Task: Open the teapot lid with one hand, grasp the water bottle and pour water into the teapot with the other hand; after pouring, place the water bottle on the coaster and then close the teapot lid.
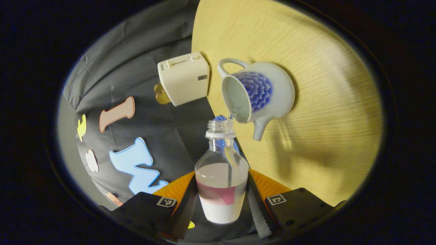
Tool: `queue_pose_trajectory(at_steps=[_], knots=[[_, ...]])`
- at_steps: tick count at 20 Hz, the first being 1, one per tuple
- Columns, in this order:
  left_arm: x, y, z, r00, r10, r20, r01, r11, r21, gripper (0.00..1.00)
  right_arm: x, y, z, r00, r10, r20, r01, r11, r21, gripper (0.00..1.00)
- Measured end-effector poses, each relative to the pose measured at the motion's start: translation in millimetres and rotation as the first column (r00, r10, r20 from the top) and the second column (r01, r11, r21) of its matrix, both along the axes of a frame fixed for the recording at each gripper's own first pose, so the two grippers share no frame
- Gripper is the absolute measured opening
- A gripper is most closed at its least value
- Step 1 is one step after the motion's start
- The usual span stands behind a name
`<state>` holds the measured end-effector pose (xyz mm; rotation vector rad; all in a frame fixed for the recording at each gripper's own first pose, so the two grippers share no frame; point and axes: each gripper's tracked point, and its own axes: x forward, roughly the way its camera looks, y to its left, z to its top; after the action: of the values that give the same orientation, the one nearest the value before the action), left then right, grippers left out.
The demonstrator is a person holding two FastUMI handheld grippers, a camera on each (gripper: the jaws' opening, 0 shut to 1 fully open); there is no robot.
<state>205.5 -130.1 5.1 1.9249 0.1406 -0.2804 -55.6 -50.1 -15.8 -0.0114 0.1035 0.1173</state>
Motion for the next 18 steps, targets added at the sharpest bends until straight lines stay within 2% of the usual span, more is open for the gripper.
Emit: queue_pose_trajectory(at_steps=[18], knots=[[-4.6,-4.6,12.5,1.000,-0.015,0.014,0.013,0.989,0.146,0.88,-1.9,-5.8,1.9,1.000,-0.010,0.006,0.010,1.000,0.014,0.13]])
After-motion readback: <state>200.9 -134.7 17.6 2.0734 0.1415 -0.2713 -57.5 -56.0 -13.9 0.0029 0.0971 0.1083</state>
